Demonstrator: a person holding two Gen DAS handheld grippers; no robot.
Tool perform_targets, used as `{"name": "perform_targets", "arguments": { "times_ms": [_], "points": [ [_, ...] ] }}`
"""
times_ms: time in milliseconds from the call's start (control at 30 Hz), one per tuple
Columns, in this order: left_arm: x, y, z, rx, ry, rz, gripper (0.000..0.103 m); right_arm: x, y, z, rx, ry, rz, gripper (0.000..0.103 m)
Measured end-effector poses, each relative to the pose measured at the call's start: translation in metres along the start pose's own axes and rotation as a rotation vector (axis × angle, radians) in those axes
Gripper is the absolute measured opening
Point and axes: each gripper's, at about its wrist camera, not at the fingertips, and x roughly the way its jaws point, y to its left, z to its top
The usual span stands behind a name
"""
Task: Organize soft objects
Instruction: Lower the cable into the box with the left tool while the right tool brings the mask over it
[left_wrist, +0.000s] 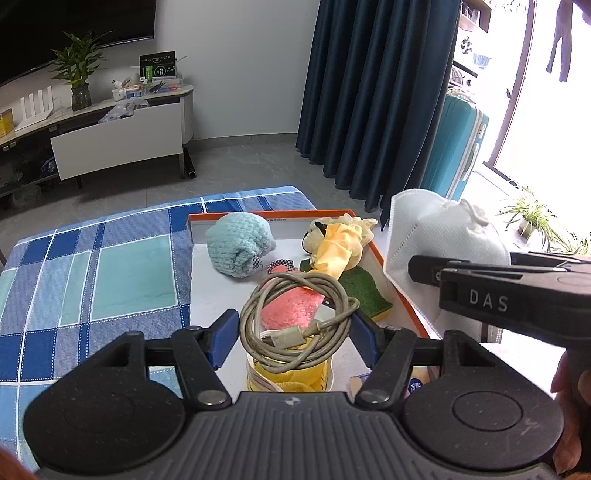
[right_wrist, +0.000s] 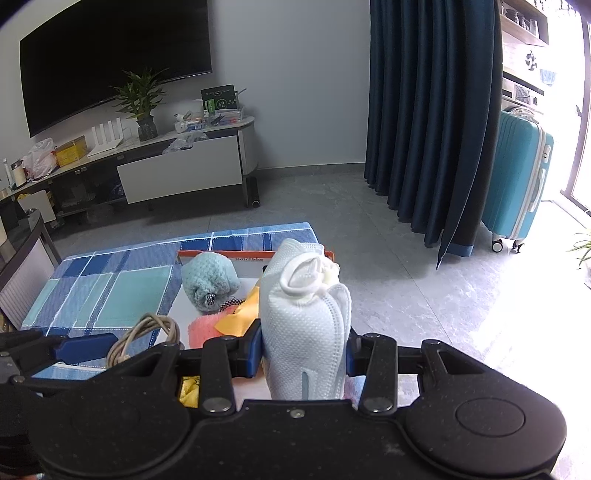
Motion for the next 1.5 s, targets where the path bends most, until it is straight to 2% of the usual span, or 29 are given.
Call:
{"name": "perform_targets", "arguments": {
  "times_ms": [733, 1500],
  "points": [
    [0.017, -0.006, 0.007, 0.021, 0.03, -0.028, 0.066, 0.019, -0.003, 0.014, -0.001, 0.018, 0.018, 0.049],
    [0.029, -0.016, 0.008, 0.05, 0.051, -0.073, 0.066, 0.056, 0.005, 0.045, -0.002, 0.042, 0.114, 0.05]
  ]
}}
